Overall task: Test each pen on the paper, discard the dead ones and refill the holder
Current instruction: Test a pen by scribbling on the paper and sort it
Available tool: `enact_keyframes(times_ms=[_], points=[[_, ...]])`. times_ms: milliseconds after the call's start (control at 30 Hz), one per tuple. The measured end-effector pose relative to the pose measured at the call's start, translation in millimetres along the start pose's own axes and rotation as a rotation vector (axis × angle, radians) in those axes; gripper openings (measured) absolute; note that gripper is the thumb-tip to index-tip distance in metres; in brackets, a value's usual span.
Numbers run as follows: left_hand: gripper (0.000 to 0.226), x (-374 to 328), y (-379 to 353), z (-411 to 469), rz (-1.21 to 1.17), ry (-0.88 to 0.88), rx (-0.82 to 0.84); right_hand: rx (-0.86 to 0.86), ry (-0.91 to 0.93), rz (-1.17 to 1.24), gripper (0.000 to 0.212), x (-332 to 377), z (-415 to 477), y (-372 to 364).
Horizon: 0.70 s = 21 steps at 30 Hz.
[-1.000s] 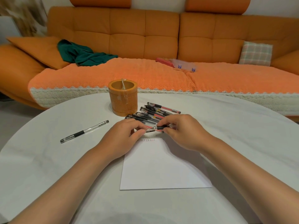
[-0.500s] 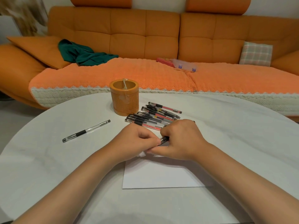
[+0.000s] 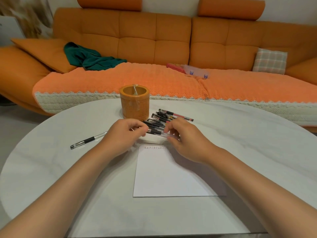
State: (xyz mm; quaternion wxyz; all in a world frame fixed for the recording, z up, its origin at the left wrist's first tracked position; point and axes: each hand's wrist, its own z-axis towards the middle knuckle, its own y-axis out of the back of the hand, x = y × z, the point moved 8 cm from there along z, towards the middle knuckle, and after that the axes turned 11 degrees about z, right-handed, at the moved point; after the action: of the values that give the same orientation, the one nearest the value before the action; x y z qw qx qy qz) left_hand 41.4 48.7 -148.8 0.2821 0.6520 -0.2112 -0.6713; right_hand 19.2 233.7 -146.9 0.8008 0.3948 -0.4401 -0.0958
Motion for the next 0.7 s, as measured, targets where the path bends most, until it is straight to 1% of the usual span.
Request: enact_keyframes(times_ms=[67, 133, 233, 333, 433, 500, 533, 633, 700], points=[[0.009, 9, 6, 4, 0.130, -0.046, 0.013, 0.005, -0.030, -0.009, 0.015, -3, 2, -5], [0.011, 22, 17, 8, 0.348, -0.063, -0.026, -0.008, -0.050, -0.036, 0.014, -5, 3, -8], [0.029, 52, 43, 16, 0.609, 0.004, -0.131, -0.039, -0.044, -0.086, 0.016, -5, 5, -14], [0.035, 78, 61, 17, 0.824, 0.090, -0.160, -0.056, -0.038, -0.158, 0.017, -3, 10, -20], [0.031, 87, 61, 12, 0.908, 0.128, -0.139, -0.084, 0.015, -0.297, 0.016, 3, 13, -21], [0.026, 85, 60, 10, 0.904, 0.105, -0.171, -0.106, 0.052, -0.392, 0.015, 6, 15, -21], [0.025, 83, 60, 9, 0.881, 0.094, -0.192, -0.118, 0.043, -0.418, 0.016, 5, 16, -20], [0.021, 78, 58, 7, 0.817, 0.053, -0.215, -0.126, 0.005, -0.417, 0.015, 0, 18, -18], [0.018, 71, 53, 6, 0.832, 0.010, -0.215, -0.132, -0.006, -0.417, 0.014, -3, 20, -18]])
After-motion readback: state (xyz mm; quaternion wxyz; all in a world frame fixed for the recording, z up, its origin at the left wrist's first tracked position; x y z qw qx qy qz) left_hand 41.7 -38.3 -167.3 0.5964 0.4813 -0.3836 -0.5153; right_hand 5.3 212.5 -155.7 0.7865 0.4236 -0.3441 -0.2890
